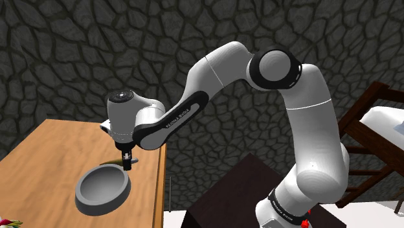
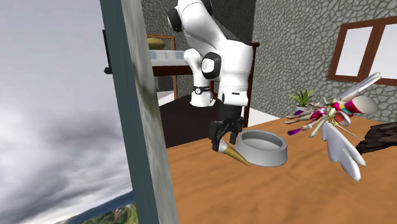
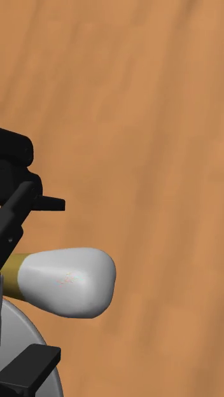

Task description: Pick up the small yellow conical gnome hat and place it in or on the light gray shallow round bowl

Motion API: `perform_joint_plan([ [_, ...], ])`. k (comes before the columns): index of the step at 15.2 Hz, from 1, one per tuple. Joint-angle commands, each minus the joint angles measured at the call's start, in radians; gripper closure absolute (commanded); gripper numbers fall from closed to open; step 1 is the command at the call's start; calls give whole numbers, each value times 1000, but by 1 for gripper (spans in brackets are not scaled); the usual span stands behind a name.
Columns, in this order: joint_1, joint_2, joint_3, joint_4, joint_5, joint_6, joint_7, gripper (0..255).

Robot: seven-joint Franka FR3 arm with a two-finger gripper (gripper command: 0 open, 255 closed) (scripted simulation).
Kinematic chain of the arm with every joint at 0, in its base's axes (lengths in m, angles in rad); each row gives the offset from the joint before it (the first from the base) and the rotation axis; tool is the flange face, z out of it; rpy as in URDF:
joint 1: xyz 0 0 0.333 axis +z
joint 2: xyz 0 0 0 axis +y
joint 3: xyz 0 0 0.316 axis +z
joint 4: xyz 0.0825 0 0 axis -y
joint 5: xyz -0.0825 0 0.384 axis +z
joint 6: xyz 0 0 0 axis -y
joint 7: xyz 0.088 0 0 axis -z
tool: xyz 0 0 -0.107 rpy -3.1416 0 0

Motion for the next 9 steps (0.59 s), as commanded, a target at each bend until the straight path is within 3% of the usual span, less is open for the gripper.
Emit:
perform_joint_plan([
  [1,2,5,-3,-4,-4,7,3,0],
  [7,2,5,-3,-4,-4,7,3,0],
  [8,2,5,-3,-4,-5,7,3,255],
  [9,2,5,-3,-4,-5,7,3,255],
])
